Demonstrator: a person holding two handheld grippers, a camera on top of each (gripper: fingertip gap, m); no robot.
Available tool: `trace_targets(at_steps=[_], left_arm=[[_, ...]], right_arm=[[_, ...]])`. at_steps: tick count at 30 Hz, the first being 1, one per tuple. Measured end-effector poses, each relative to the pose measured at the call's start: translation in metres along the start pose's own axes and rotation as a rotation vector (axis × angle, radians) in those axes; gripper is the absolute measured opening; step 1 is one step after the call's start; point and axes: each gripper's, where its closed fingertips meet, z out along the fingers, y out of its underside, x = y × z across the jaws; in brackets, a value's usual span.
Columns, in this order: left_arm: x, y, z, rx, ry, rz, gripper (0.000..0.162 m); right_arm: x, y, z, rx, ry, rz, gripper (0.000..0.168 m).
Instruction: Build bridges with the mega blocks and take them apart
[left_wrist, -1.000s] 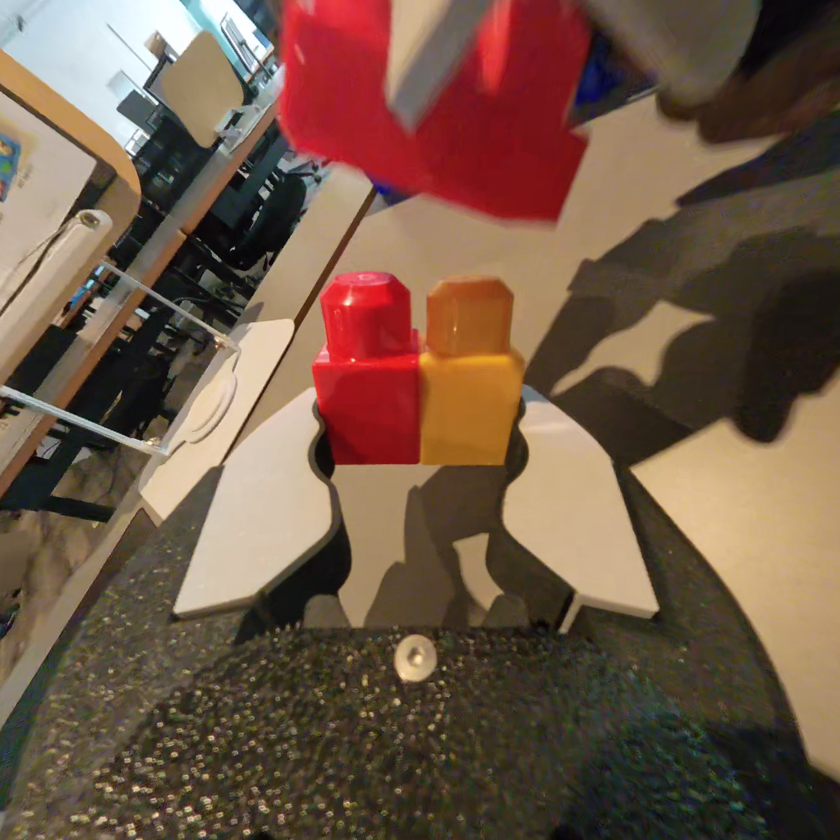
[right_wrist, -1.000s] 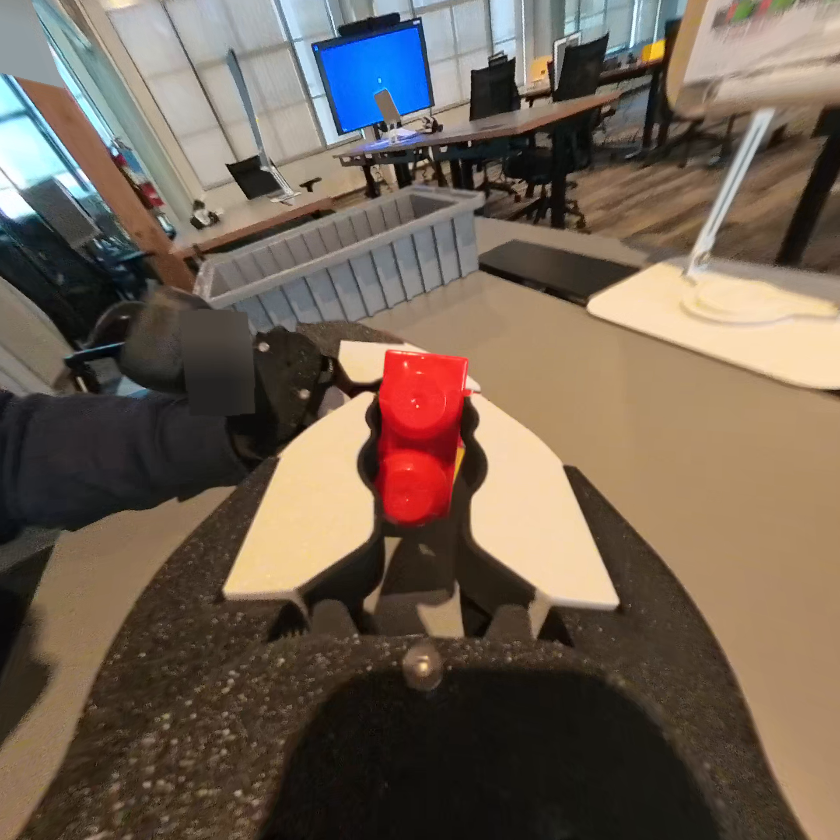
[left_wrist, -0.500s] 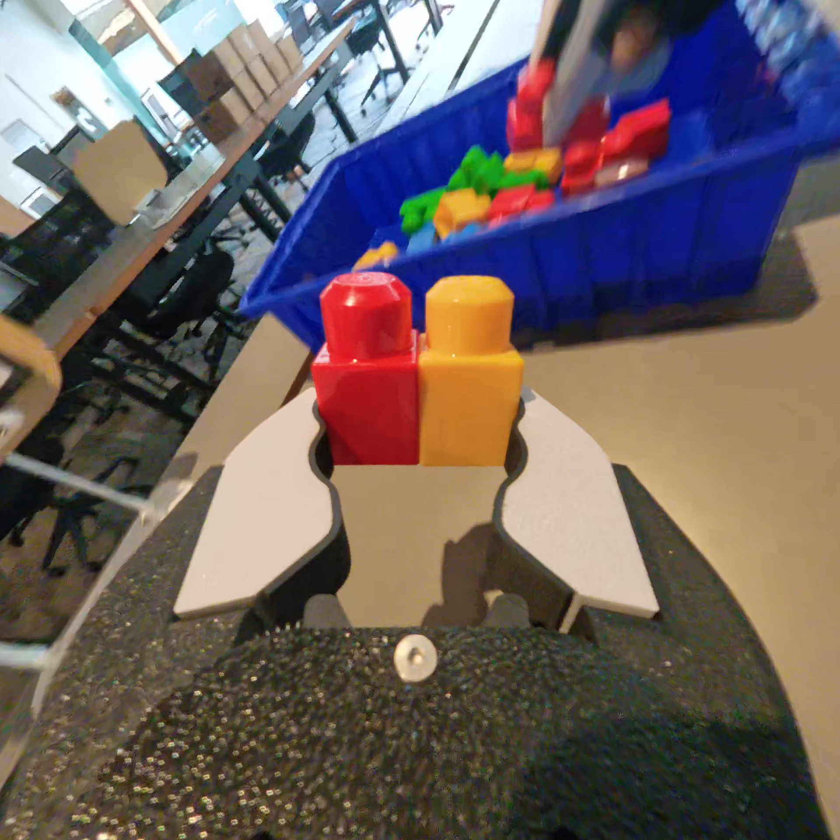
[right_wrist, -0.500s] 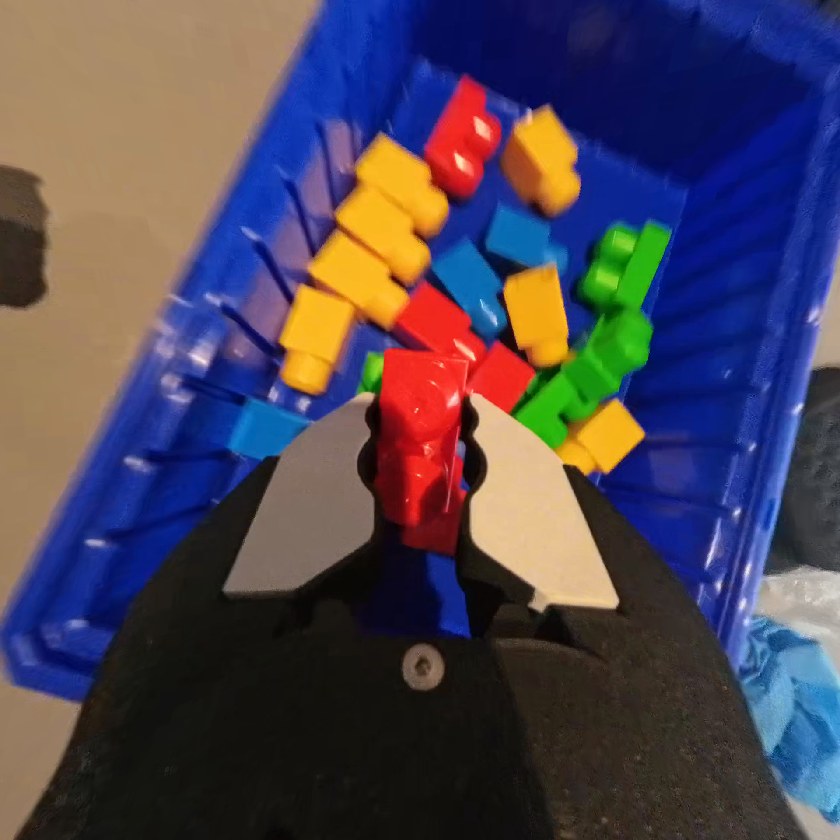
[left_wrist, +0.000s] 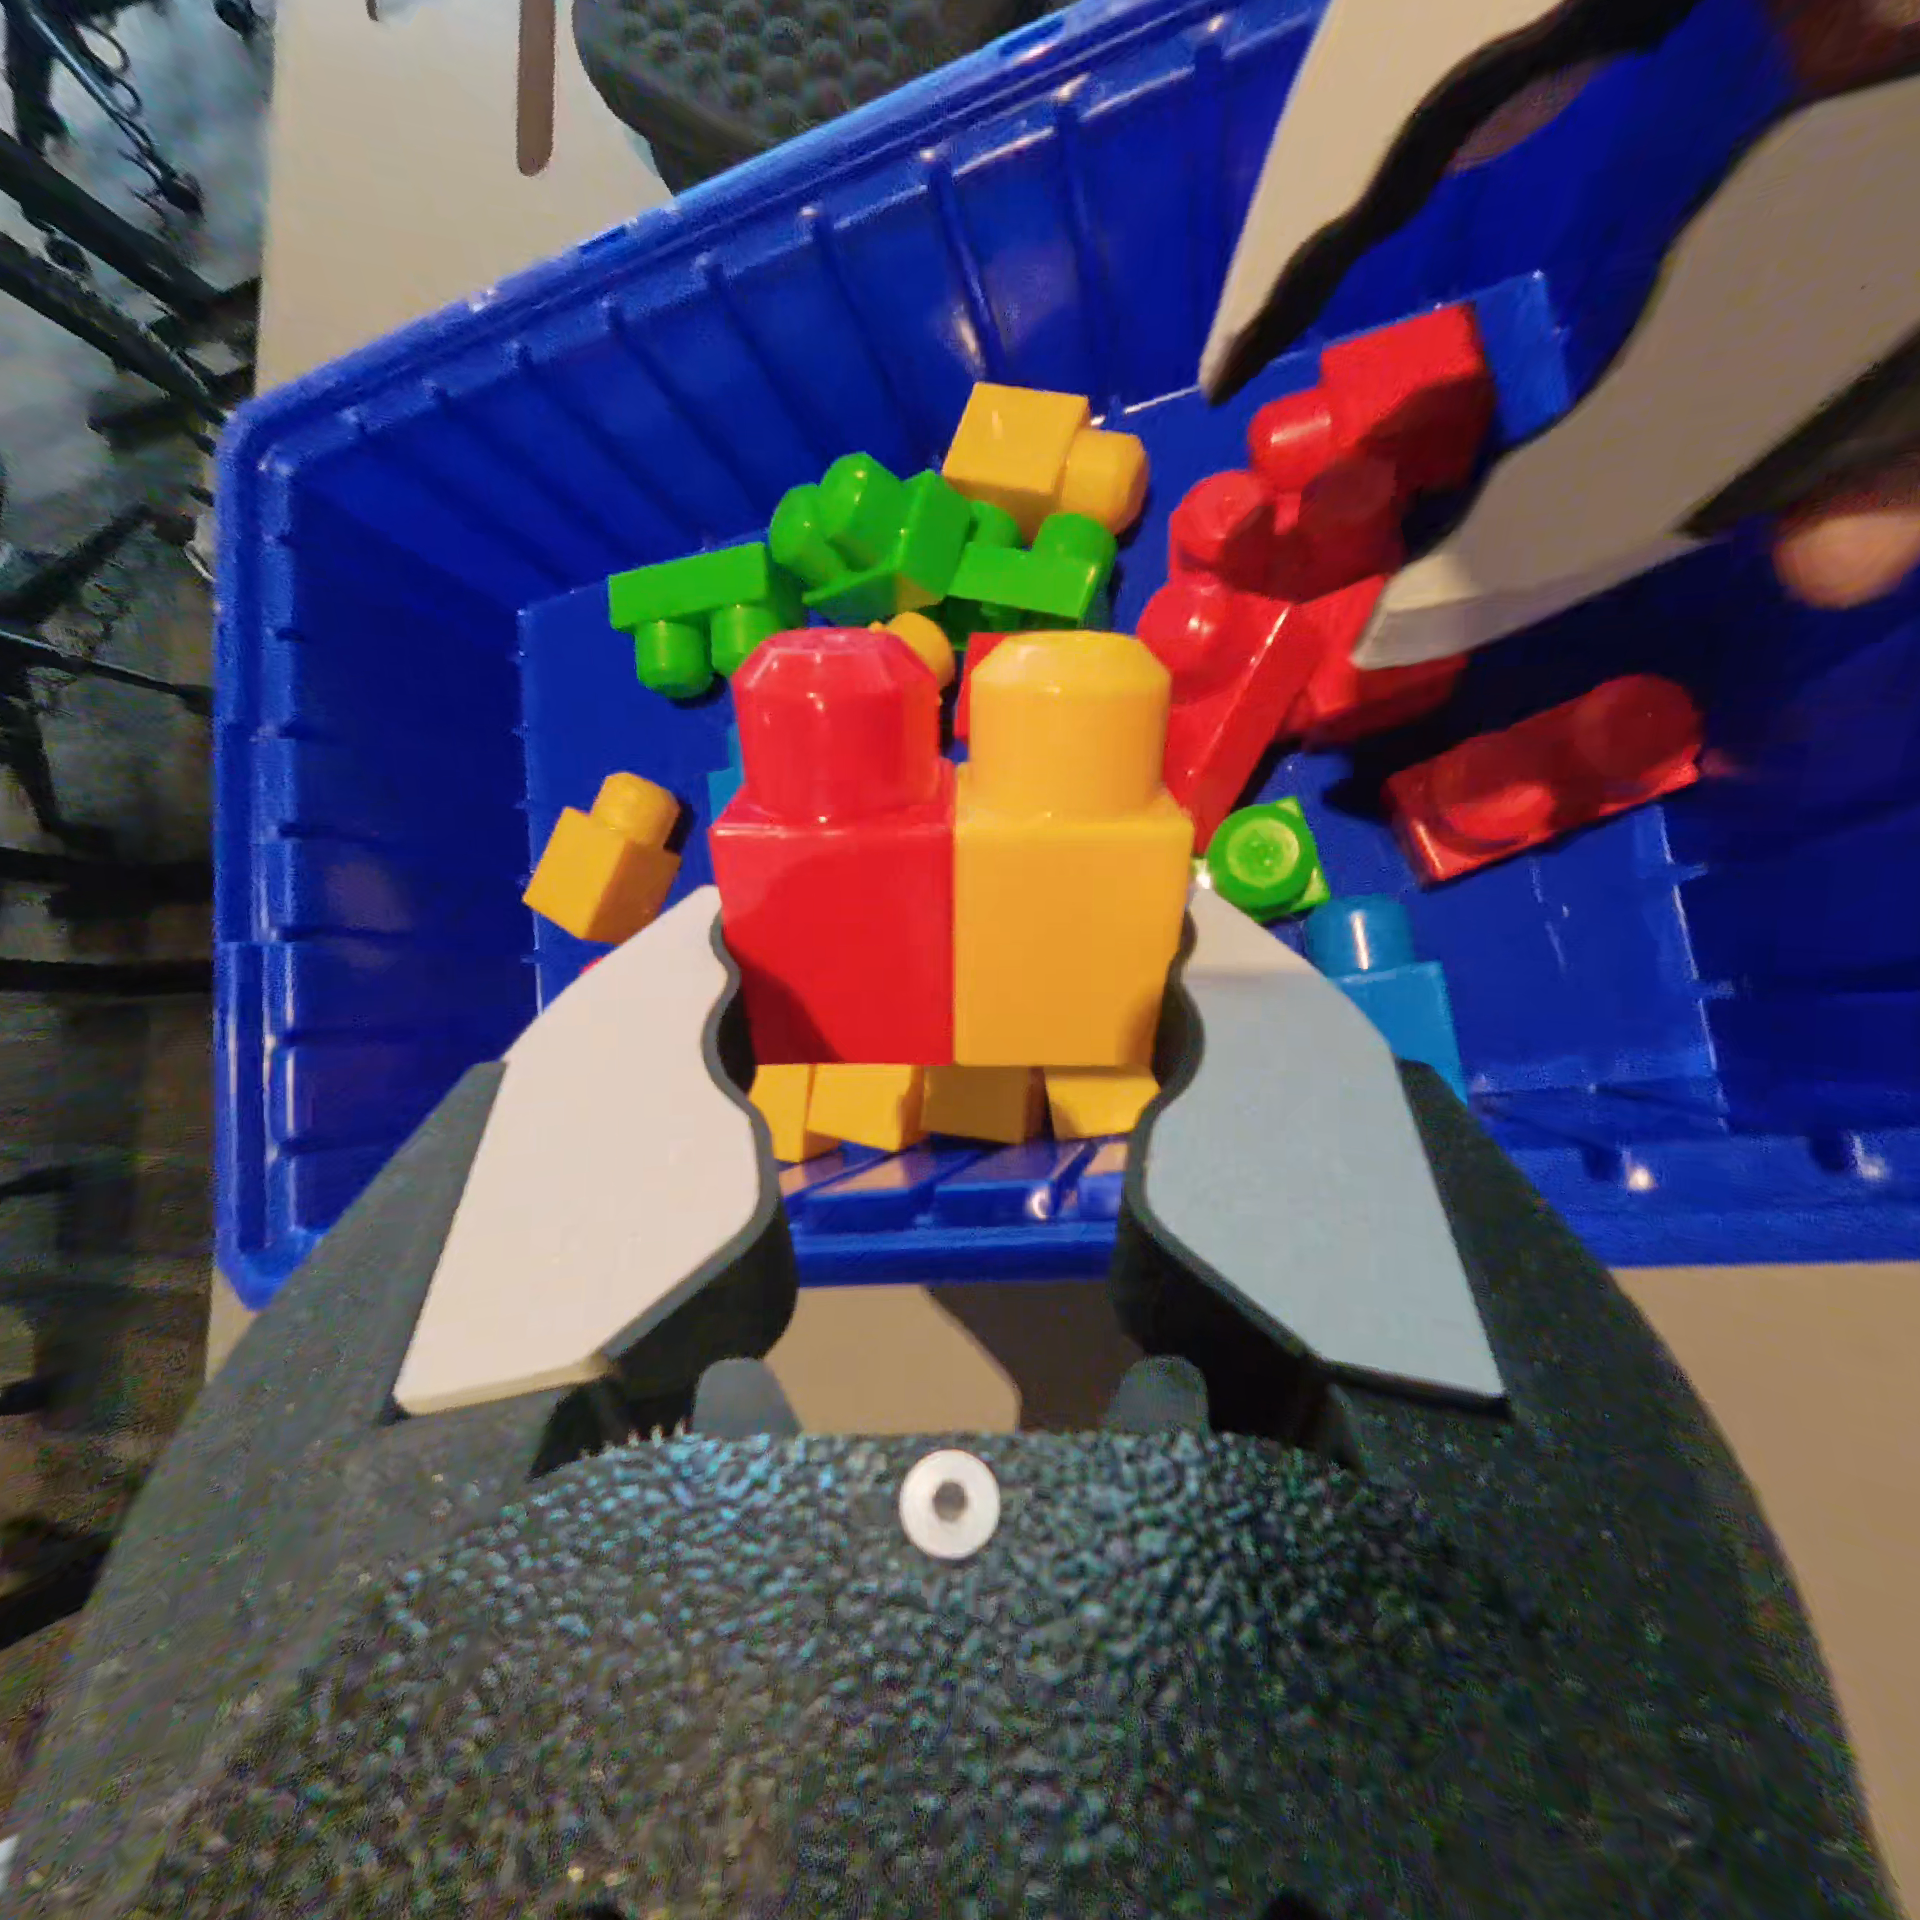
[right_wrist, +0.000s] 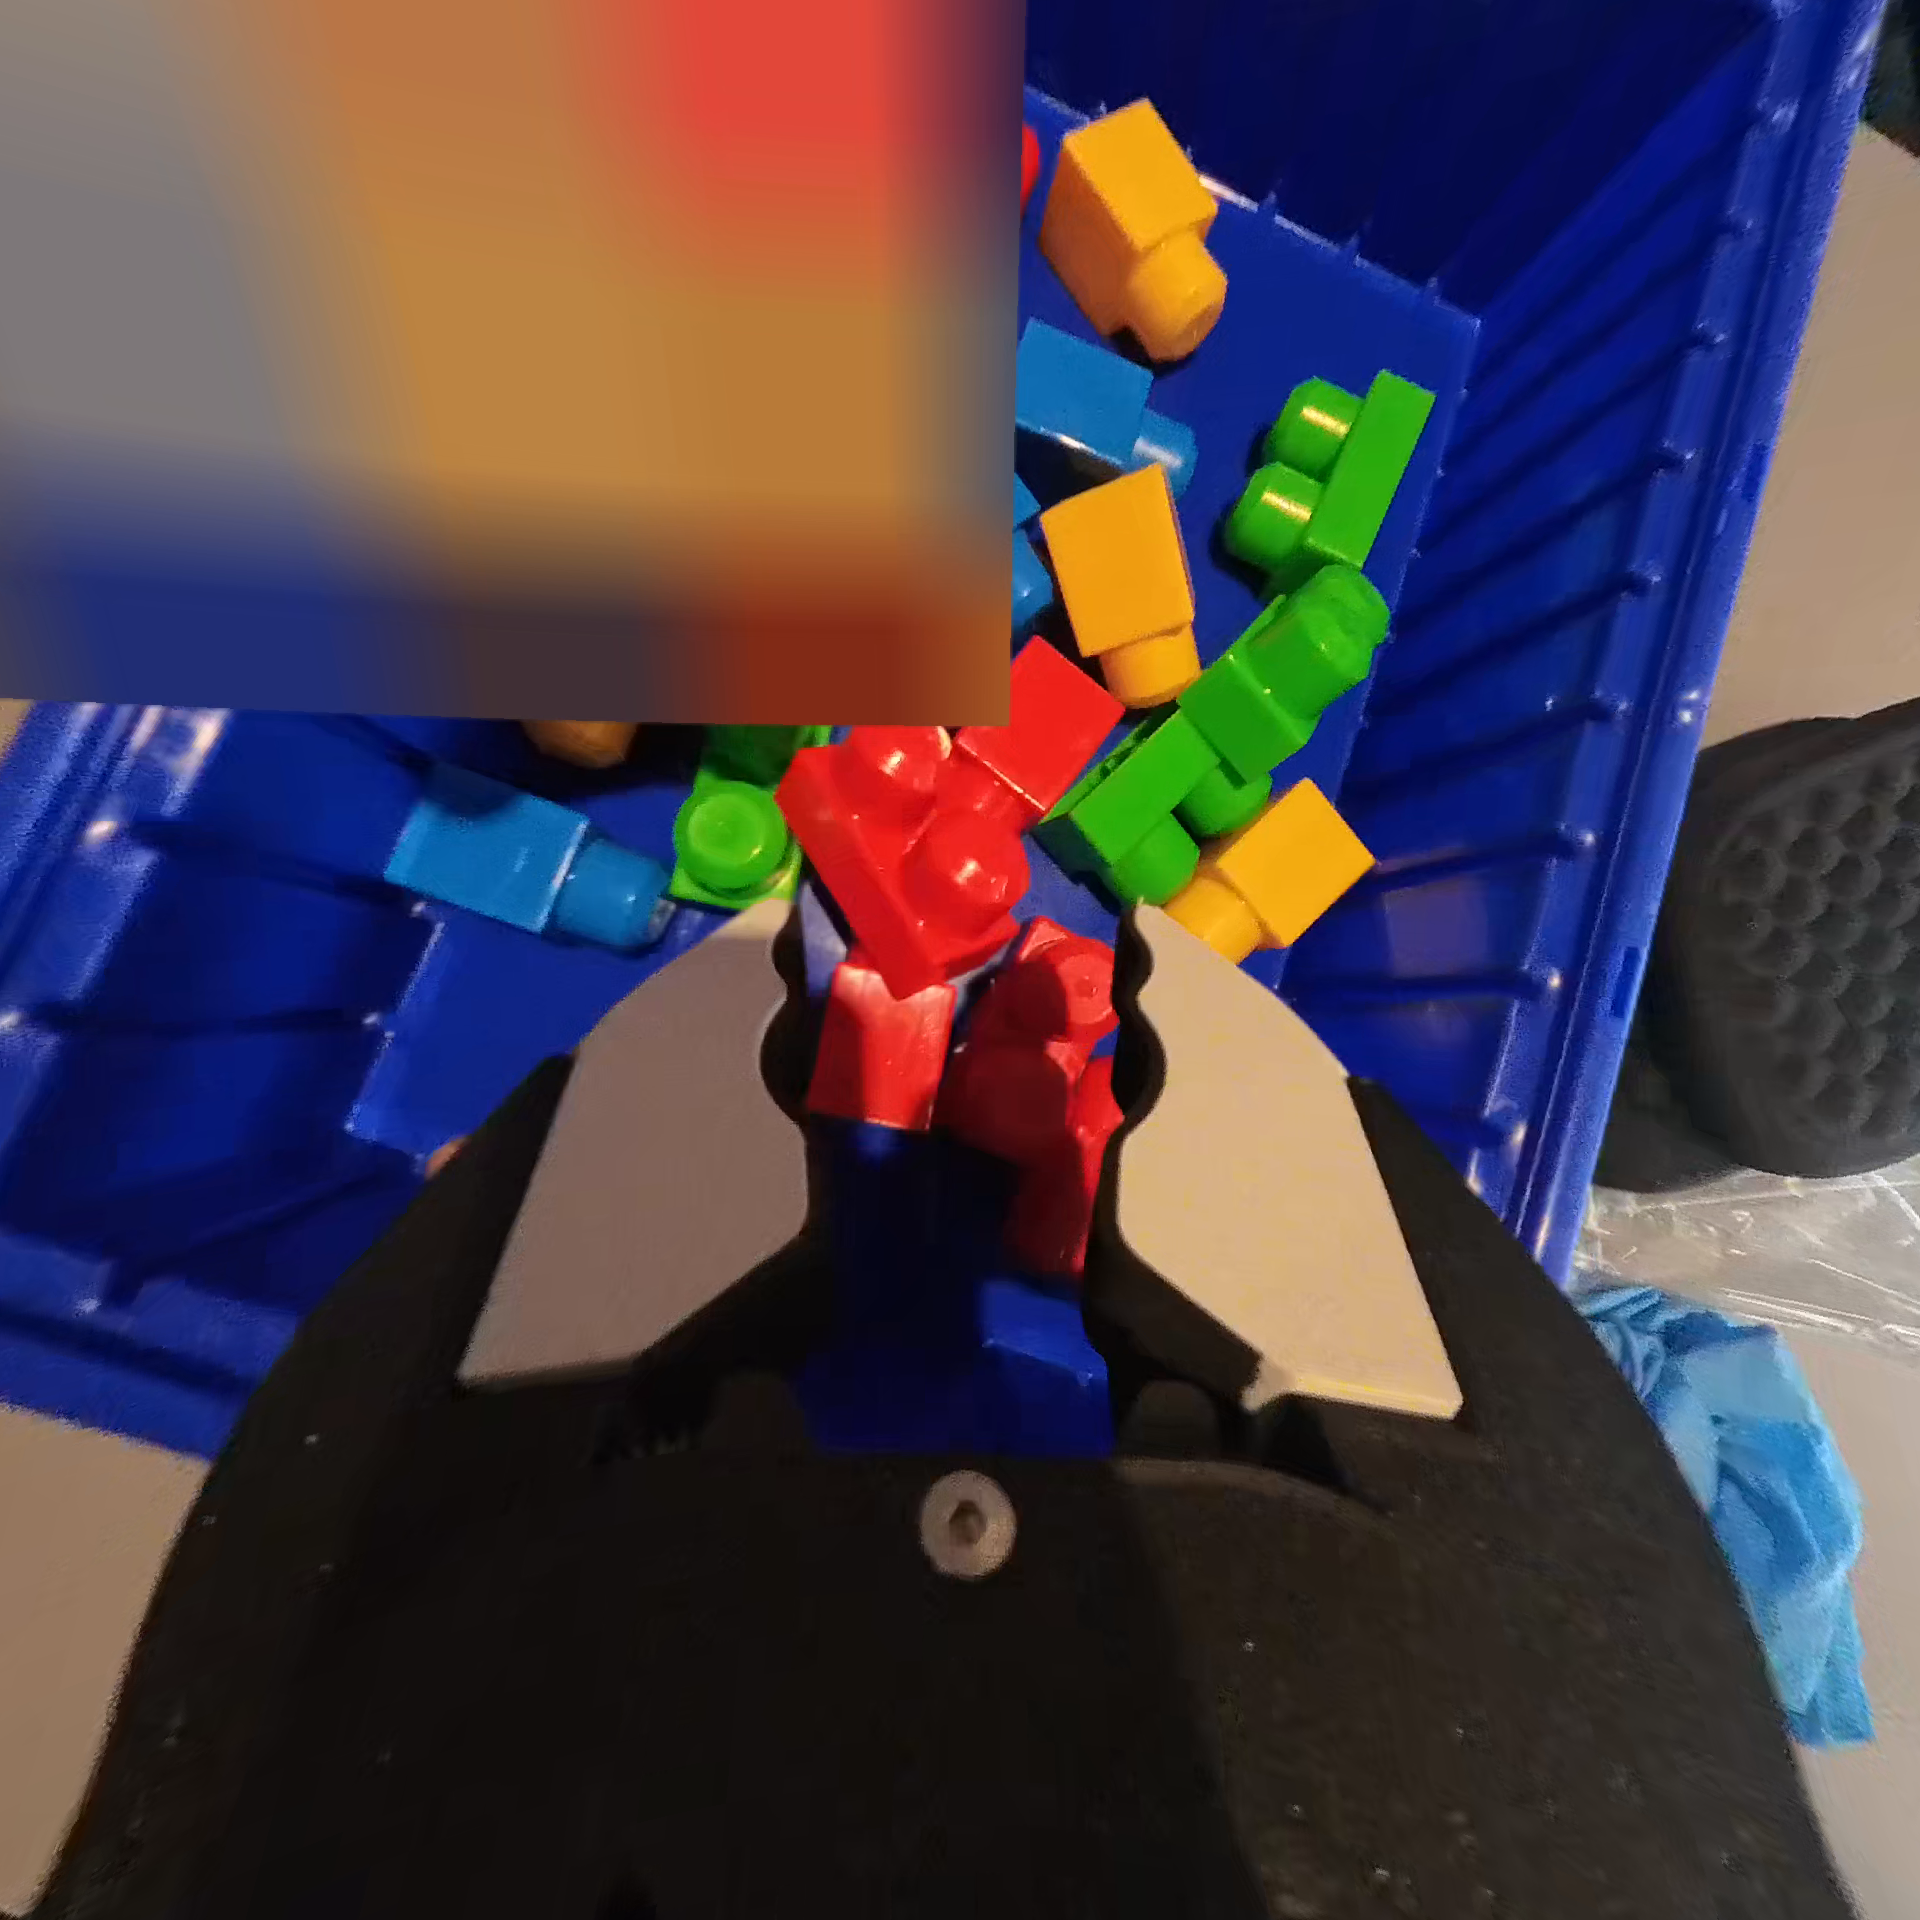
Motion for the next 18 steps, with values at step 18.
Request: trace_targets(at_steps=[18], left_arm=[[-0.002,0.058,-0.089,0.200,-0.199,-0.104,0.090]], right_arm=[[-0.146,-0.042,-0.086,0.381,-0.302,-0.243,0.054]])
